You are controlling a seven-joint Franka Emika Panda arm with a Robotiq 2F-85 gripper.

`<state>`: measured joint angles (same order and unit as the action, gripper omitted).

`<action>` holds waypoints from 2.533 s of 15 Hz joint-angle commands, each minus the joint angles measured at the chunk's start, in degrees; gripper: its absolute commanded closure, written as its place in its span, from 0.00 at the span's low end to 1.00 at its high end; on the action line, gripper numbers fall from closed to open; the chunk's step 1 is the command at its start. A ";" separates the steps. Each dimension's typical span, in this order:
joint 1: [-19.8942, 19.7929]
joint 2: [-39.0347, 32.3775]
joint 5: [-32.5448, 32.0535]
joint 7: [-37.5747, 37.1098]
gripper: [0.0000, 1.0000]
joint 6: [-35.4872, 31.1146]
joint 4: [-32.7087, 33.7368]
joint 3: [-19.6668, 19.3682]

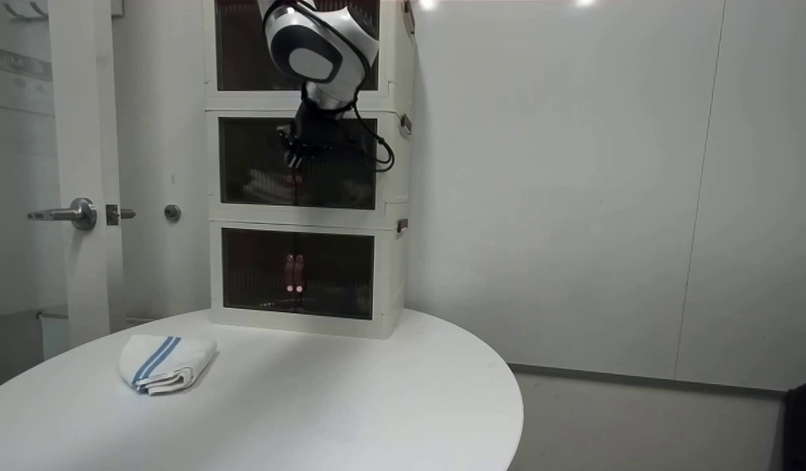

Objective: Open the right cabinet door of the middle compartment

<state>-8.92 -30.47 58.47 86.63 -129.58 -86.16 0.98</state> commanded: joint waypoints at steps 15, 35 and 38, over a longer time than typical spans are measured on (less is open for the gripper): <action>0.36 1.63 -2.76 3.97 0.90 9.82 -3.18 3.96; -1.43 12.88 7.30 4.74 0.56 8.71 -19.31 0.94; -1.30 14.11 16.84 5.00 0.34 7.06 -21.39 0.87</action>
<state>-11.15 -19.48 67.32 89.84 -121.51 -103.21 1.81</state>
